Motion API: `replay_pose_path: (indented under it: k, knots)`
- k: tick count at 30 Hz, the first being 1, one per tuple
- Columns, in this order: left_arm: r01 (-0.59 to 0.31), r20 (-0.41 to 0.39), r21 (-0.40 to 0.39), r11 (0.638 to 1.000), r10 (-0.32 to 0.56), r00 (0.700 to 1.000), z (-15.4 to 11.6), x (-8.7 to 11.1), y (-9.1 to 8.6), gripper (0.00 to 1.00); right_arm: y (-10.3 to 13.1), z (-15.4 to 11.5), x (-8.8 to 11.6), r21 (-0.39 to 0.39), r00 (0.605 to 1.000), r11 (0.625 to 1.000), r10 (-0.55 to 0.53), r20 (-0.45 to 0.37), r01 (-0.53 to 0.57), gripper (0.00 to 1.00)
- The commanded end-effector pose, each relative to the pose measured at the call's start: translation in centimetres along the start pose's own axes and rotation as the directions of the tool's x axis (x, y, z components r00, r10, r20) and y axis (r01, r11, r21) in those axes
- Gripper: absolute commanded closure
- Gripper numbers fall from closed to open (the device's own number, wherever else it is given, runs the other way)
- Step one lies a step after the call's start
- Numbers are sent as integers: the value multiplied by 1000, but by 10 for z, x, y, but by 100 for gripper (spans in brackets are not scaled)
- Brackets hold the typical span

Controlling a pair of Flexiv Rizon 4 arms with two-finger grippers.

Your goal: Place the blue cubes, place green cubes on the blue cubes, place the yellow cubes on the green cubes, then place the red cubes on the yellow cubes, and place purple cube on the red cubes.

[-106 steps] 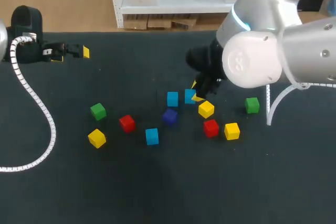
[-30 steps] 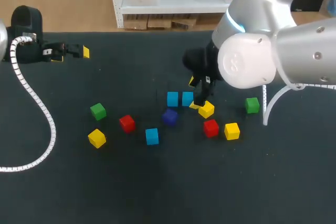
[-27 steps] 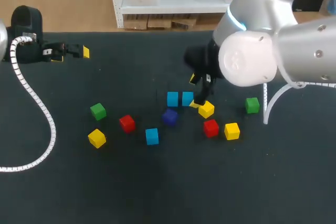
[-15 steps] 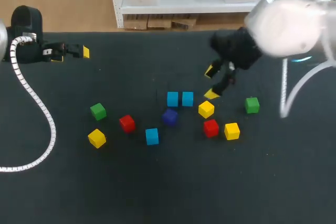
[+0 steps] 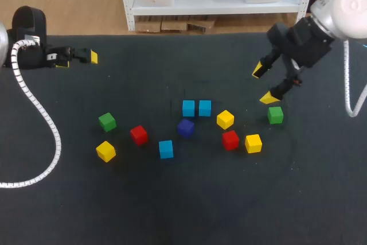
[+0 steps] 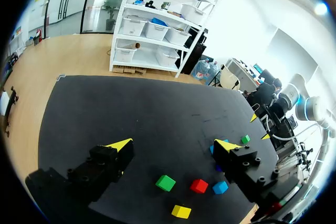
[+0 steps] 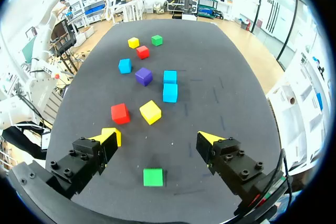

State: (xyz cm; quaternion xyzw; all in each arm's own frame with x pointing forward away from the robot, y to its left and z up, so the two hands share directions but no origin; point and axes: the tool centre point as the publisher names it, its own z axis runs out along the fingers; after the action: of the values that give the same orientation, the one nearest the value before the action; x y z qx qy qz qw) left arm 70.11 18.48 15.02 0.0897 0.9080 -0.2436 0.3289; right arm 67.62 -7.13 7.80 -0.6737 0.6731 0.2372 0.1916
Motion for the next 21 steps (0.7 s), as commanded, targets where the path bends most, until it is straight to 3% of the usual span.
replay_pose_path:
  k: [1,7,16,21]
  knots:
    - [0,0,0,1000,0,1000,0,0,0,0,7,-11,14,16,1000,1000,0,20,0,0]
    - [0,0,0,1000,0,1000,0,0,0,0,11,-21,29,30,1000,999,-13,2,13,0]
    - [0,0,0,1000,0,1000,0,0,0,0,13,-21,31,34,1000,999,-2,-30,3,0]
    - [-170,-51,56,984,173,984,1,19,-10,0,13,-21,31,34,1000,999,-2,-30,3,0]
